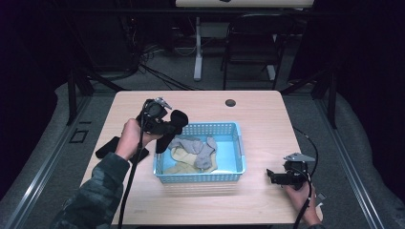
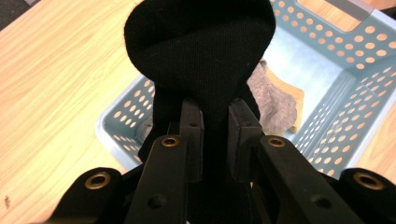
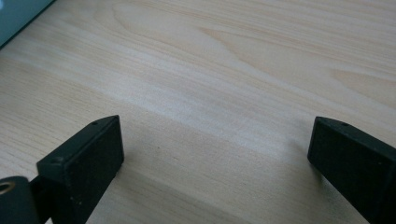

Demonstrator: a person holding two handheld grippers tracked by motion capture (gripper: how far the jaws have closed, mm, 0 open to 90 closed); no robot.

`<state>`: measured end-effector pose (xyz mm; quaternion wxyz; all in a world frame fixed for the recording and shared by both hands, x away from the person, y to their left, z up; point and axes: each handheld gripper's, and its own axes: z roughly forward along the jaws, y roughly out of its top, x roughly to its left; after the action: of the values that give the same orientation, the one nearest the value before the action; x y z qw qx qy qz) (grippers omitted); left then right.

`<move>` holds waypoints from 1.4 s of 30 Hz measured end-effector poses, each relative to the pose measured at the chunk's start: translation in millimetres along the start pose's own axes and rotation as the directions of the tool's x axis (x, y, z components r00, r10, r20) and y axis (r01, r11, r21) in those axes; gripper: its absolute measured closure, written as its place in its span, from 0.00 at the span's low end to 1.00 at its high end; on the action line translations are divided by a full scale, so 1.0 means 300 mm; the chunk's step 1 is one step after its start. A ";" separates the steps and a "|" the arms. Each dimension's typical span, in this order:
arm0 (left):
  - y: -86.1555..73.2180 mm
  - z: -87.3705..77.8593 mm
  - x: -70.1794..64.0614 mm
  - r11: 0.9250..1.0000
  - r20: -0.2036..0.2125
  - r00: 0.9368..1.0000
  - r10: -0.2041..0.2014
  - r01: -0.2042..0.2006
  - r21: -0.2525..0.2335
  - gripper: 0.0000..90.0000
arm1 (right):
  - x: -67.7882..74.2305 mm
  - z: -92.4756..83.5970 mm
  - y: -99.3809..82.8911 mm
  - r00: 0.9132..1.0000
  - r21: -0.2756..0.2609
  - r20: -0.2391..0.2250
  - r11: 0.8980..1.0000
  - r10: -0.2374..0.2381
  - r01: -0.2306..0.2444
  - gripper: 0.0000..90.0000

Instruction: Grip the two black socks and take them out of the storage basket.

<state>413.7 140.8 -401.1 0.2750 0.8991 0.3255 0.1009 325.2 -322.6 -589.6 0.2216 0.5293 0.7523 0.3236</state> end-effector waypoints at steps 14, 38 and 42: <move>-0.082 -0.117 0.075 0.997 -0.029 0.998 -0.058 0.056 -0.046 0.87 | 0.000 0.000 0.000 1.000 0.000 0.000 1.000 0.001 -0.001 0.03; -0.327 -0.187 0.212 0.978 -0.089 0.974 -0.208 0.205 -0.046 0.87 | 0.001 -0.001 0.000 1.000 0.002 0.000 1.000 0.001 -0.001 0.03; -0.362 -0.177 0.223 0.973 -0.095 0.969 -0.229 0.226 -0.039 0.87 | 0.001 -0.001 0.000 1.000 0.002 0.001 1.000 0.002 -0.002 0.03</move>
<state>388.3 275.5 -417.7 0.2807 0.8459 0.4381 0.1174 325.0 -322.3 -589.5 0.2213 0.5305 0.7519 0.3229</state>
